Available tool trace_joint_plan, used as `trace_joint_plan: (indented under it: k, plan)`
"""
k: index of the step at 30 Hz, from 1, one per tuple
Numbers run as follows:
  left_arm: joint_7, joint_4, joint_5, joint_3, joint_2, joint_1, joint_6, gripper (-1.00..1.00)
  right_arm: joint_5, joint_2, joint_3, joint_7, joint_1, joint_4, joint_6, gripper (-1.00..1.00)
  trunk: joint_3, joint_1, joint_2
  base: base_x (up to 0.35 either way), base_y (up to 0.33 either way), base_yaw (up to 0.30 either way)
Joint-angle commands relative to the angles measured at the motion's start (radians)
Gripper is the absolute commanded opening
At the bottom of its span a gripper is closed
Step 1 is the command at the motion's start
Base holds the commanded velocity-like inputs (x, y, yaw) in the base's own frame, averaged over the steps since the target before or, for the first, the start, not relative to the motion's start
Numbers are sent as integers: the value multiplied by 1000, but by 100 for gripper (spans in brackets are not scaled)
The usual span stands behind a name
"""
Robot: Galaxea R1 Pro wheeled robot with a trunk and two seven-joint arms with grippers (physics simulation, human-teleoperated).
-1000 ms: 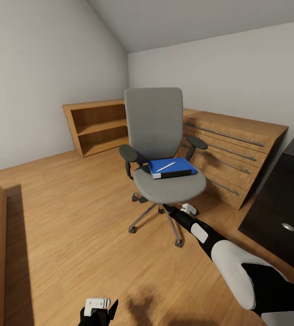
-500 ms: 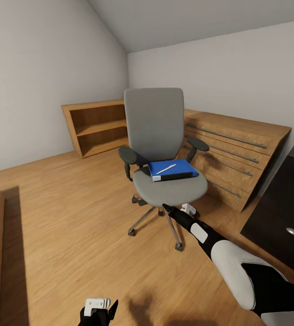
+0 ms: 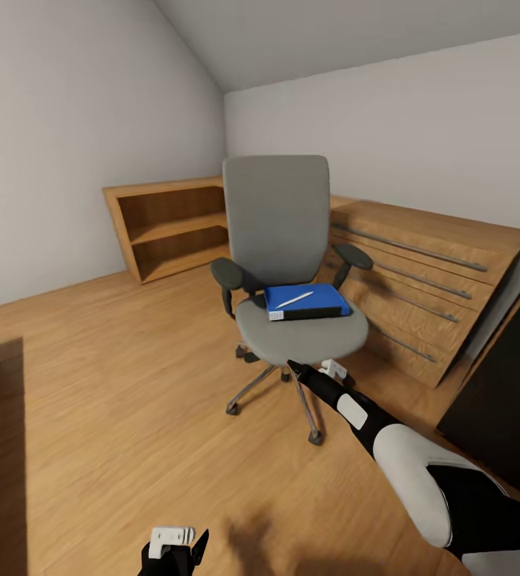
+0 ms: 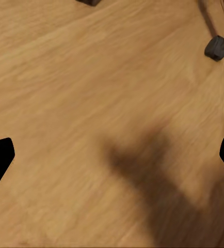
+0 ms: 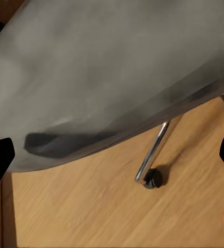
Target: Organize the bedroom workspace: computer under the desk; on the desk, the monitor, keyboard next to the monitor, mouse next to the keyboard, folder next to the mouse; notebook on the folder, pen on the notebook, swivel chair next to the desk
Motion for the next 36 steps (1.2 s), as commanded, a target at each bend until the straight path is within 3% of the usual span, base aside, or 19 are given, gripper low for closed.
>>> trace_joint_plan:
  k: [1, 9, 18, 27, 36]
  plan:
    - [-9, 0, 7, 4, -1, 0, 1, 100, -1, 0, -22, 3, -1, -1, 4, 100, -1, 0, 0, 228, -117, 0]
    - [-8, 0, 7, 5, -1, 0, 1, 100, -1, -2, -24, 5, 0, -1, 4, 100, -1, 0, 0, 203, -200, 0]
    - [-8, 0, 7, 5, -1, 0, 1, 100, 0, -3, -26, 8, -1, 0, 4, 100, -1, 0, 0, 22, -269, 0]
    - [-8, 0, 7, 6, -1, 0, 1, 100, 1, -4, -26, 7, 0, 1, 4, 100, -1, 0, 0, 49, -49, 0]
    - [-8, 0, 7, 7, -1, 0, 1, 100, 1, -4, -26, 7, 0, 0, 4, 100, -1, 0, 0, 240, -3, 0]
